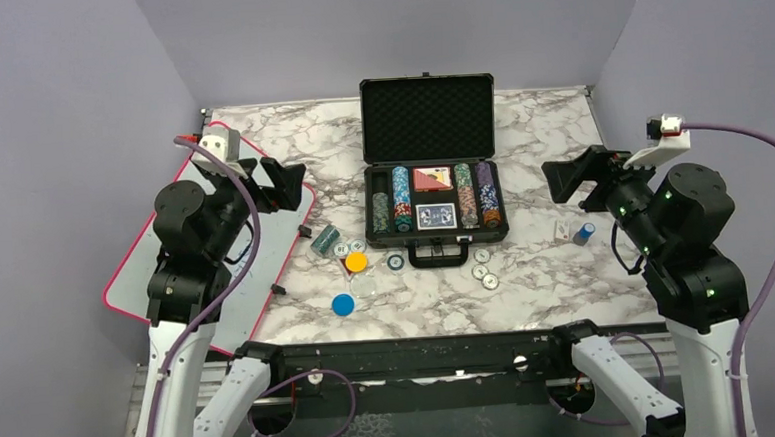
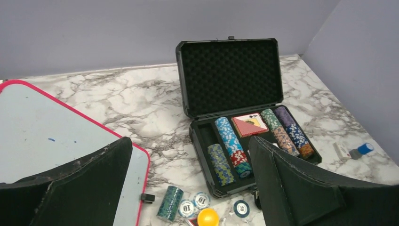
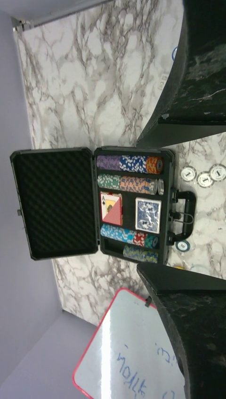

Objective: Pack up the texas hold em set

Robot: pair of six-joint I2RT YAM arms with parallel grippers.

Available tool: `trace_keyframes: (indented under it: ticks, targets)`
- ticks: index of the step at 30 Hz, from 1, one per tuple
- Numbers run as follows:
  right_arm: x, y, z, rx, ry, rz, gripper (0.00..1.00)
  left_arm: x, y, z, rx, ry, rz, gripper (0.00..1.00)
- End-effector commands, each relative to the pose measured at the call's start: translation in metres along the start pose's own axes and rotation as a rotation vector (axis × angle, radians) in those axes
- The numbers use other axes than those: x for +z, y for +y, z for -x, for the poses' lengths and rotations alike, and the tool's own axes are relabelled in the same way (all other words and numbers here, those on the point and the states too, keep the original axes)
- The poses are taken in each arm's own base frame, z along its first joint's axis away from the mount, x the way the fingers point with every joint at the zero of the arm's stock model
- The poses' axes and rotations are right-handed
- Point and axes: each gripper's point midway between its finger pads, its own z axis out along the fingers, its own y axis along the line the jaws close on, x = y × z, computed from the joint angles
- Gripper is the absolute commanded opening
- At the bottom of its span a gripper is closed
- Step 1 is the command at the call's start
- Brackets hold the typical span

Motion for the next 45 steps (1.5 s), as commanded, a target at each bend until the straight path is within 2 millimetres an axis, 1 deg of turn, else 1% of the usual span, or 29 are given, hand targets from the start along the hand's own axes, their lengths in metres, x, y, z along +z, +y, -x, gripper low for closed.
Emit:
trace_keyframes:
  ticks: [1,2,4,7,9,12,13,14,16,20,22,25,28,32,37,38,41,43,45]
  targets:
    - [-0.001,0.020,-0.012,0.015,0.057,0.122,0.94,-0.014,-0.019,0.002,-0.024,-0.028,-0.105,0.98]
    - [-0.001,0.020,-0.012,0.033,0.058,0.121,0.94,-0.016,-0.021,0.001,-0.032,-0.033,-0.117,0.98]
    - [-0.002,0.015,-0.009,0.102,0.041,0.072,0.93,-0.018,-0.025,-0.001,-0.058,-0.034,-0.134,0.99]
    - [-0.004,0.014,-0.004,0.127,-0.003,0.071,0.94,-0.020,-0.031,-0.007,-0.088,-0.026,-0.167,0.99]
    - [0.000,0.023,-0.012,0.121,0.013,0.133,0.94,-0.023,-0.034,-0.009,-0.107,-0.024,-0.184,0.99]
    - [0.008,0.041,-0.032,0.100,0.094,0.263,0.93,-0.028,-0.040,-0.011,-0.142,-0.021,-0.212,0.99]
    - [0.012,0.045,-0.039,0.101,0.124,0.290,0.91,-0.029,-0.041,-0.013,-0.156,-0.017,-0.216,0.99]
    - [0.016,0.046,-0.044,0.113,0.144,0.295,0.89,-0.030,-0.042,-0.015,-0.176,-0.011,-0.219,0.99]
    - [0.024,0.046,-0.047,0.135,0.143,0.303,0.86,-0.027,-0.042,-0.024,-0.229,0.013,-0.214,0.99]
    - [0.034,0.048,-0.052,0.160,0.119,0.330,0.85,-0.014,-0.032,-0.054,-0.356,0.109,-0.144,0.99]
    - [0.040,0.049,-0.062,0.175,0.145,0.343,0.85,-0.006,-0.029,-0.071,-0.399,0.169,-0.131,0.97]
    - [0.047,0.049,-0.079,0.199,0.177,0.365,0.83,0.004,-0.017,-0.101,-0.442,0.263,-0.058,0.91]
    - [0.055,0.047,-0.097,0.205,0.212,0.374,0.83,0.008,0.003,-0.133,-0.462,0.338,0.060,0.85]
    - [0.065,0.043,-0.119,0.203,0.269,0.376,0.81,0.010,0.016,-0.179,-0.493,0.442,0.137,0.78]
    - [0.071,0.041,-0.134,0.204,0.291,0.385,0.80,0.014,0.022,-0.219,-0.463,0.547,0.230,0.76]
    - [0.072,0.042,-0.136,0.204,0.293,0.388,0.80,0.016,0.024,-0.230,-0.448,0.579,0.275,0.76]
    - [0.076,0.040,-0.146,0.209,0.311,0.390,0.80,0.017,0.026,-0.255,-0.396,0.632,0.407,0.82]
    - [0.078,0.039,-0.150,0.211,0.318,0.383,0.80,0.022,0.031,-0.263,-0.363,0.638,0.473,0.82]
    - [0.079,0.036,-0.153,0.209,0.321,0.371,0.80,0.030,0.039,-0.263,-0.298,0.634,0.510,0.81]
